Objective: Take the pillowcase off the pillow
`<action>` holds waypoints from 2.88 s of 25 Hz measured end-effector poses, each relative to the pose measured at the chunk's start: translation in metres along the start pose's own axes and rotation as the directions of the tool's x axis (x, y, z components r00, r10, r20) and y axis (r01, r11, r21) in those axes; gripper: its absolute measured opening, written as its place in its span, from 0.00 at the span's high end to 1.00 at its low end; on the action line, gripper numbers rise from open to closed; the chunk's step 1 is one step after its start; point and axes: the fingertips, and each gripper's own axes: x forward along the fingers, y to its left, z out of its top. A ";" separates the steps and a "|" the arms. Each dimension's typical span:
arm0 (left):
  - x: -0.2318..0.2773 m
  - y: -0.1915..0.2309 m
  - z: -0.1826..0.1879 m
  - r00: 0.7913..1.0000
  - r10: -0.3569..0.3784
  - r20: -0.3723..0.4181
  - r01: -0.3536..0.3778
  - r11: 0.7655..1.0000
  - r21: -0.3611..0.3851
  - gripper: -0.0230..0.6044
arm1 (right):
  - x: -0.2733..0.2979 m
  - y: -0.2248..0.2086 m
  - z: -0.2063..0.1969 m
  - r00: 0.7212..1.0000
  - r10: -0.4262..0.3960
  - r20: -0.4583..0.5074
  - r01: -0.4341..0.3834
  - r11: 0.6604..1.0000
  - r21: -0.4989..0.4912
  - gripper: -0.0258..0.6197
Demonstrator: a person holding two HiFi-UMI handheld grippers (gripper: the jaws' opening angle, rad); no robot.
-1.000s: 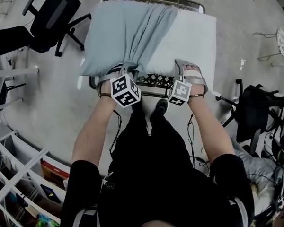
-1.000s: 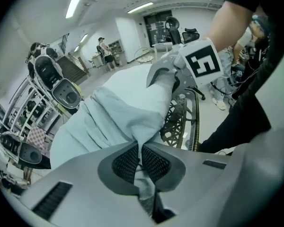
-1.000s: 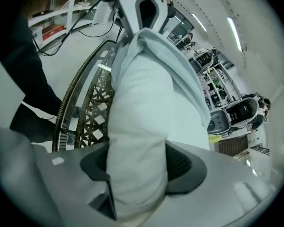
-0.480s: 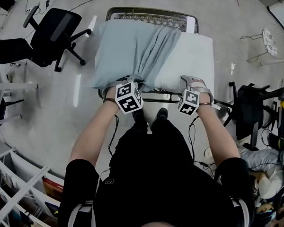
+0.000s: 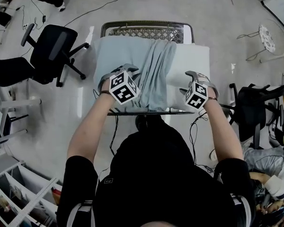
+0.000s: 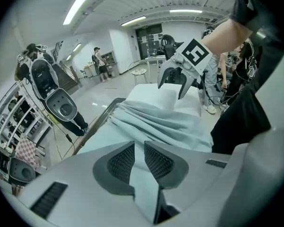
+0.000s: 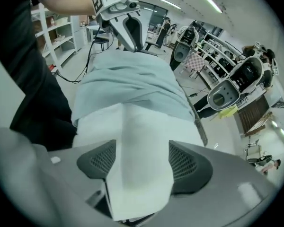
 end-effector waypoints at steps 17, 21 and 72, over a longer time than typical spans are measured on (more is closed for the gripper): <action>0.140 0.146 0.034 0.986 -0.084 -0.146 0.079 0.996 -0.039 0.71 | 0.103 -0.157 0.015 0.945 0.327 0.008 -0.326 0.943 0.066 0.33; 0.169 0.147 0.023 0.962 -0.179 -0.207 0.174 0.984 -0.044 0.61 | 0.123 -0.146 0.005 0.872 0.490 -0.019 -0.485 0.868 0.111 0.33; 0.049 0.078 0.061 0.973 -0.122 -0.195 0.191 0.899 0.394 0.95 | -0.053 -0.090 0.046 0.929 0.369 0.012 -0.369 0.929 -0.001 0.84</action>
